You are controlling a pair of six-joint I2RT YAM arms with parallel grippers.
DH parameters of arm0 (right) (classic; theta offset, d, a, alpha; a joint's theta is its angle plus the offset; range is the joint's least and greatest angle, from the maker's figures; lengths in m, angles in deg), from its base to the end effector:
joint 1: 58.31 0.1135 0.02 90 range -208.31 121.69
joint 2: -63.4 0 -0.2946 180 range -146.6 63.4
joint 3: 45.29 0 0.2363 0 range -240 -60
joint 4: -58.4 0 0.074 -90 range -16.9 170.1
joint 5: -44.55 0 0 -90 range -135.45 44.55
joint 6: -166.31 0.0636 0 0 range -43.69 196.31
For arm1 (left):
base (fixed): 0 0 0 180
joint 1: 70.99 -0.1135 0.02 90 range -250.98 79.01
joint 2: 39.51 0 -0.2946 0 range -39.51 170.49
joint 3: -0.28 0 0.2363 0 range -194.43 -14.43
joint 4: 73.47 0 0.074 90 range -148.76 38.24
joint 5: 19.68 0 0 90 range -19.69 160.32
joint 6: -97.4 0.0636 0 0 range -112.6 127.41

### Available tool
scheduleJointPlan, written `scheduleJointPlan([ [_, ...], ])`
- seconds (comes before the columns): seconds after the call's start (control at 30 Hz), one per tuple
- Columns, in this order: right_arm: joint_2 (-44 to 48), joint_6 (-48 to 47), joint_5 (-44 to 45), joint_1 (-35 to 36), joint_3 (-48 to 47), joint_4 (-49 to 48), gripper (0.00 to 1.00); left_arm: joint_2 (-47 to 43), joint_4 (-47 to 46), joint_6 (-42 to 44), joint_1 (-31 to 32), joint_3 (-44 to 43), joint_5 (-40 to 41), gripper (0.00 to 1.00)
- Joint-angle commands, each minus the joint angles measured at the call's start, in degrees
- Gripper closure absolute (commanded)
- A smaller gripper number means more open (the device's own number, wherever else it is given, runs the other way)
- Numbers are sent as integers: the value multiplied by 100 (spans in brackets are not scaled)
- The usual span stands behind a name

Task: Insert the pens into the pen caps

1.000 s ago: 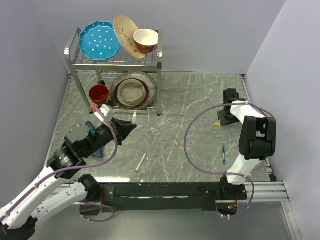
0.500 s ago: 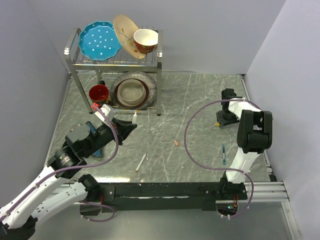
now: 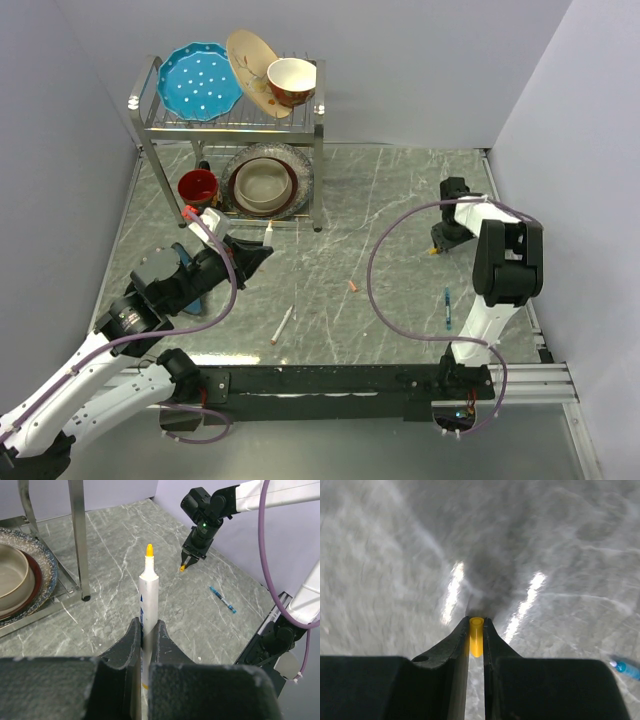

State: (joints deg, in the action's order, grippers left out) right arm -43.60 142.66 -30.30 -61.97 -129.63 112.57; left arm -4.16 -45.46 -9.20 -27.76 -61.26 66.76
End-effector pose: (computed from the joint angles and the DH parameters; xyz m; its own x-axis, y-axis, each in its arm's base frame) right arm 0.3533 -0.0393 0.1724 -0.2789 0.9038 -0.3245 0.9387 0.3280 0.1066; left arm 0.0914 -0.0913 0.3839 -0.2304 -0.1748 -0.9573 0.6918 0.6624 -0.2874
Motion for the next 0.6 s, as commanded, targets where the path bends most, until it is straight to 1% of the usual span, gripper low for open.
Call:
scheduleJointPlan([
  [0.0,284,-920,-276,514,378,-702,90,-55,-117,43,20,16,74,99],
  [0.03,346,-1218,-277,681,449,-764,91,-64,-117,25,20,16,74,99],
  [0.13,592,-1694,-268,1068,801,-1072,92,-81,-135,-80,28,16,57,99],
  [0.23,961,-2002,-294,1393,1231,-1361,92,-72,-117,-325,28,-19,-119,99],
  [0.37,1540,-2336,-539,1815,1776,-1853,92,-72,-108,-756,28,77,-365,99],
  [0.4,1638,-2398,-706,1895,1855,-1950,94,-81,-117,-844,28,121,-409,99],
  [0.57,2331,-2583,-1076,2439,2259,-2538,96,-204,-406,-1450,28,648,-664,99],
])
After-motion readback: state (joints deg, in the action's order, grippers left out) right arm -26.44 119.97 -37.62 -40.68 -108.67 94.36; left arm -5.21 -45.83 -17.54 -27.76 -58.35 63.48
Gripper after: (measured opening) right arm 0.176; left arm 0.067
